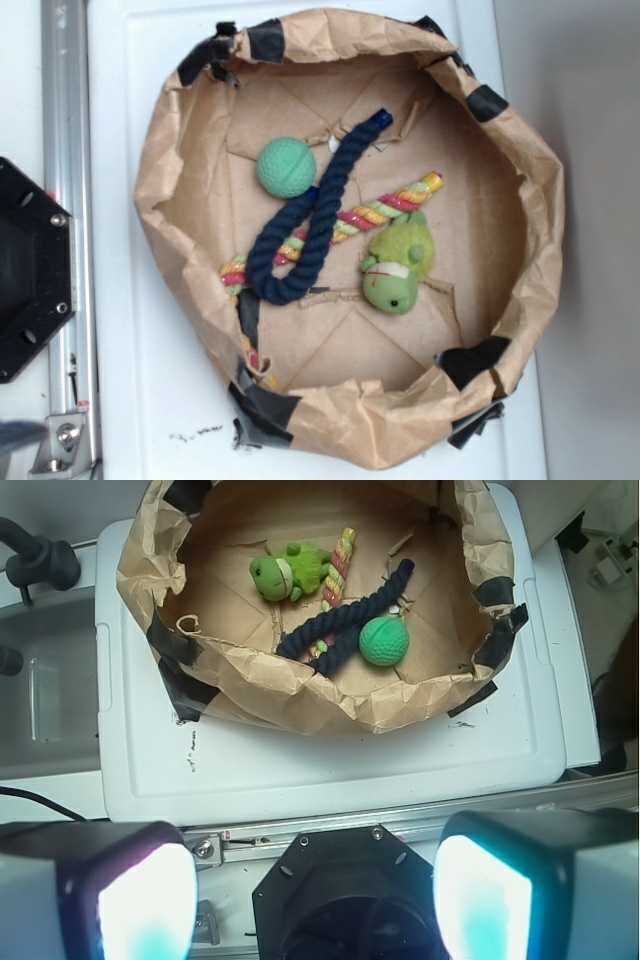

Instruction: Grab the green ball.

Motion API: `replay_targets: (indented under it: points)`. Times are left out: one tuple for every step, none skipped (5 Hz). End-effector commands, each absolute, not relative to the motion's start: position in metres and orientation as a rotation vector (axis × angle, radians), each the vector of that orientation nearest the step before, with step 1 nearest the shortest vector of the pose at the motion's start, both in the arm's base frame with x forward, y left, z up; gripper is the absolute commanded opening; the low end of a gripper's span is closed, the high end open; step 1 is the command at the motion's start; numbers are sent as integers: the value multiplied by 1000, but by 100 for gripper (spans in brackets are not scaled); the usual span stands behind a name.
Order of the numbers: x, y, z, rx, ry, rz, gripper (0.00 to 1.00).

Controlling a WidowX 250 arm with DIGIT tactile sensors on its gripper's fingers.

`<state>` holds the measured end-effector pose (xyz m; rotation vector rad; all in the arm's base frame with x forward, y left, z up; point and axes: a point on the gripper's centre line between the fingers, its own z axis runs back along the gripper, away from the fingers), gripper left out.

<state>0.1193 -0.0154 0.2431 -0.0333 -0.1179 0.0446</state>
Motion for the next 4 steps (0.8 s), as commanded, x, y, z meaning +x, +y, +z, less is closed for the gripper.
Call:
replay_targets:
  points:
    - [119,-15,243,-33,-118,45,100]
    - [169,3,205,41,-338,-67,100]
    - [204,17,176,176,-324,-220,100]
    - [230,25,140,193,-286,-307,100]
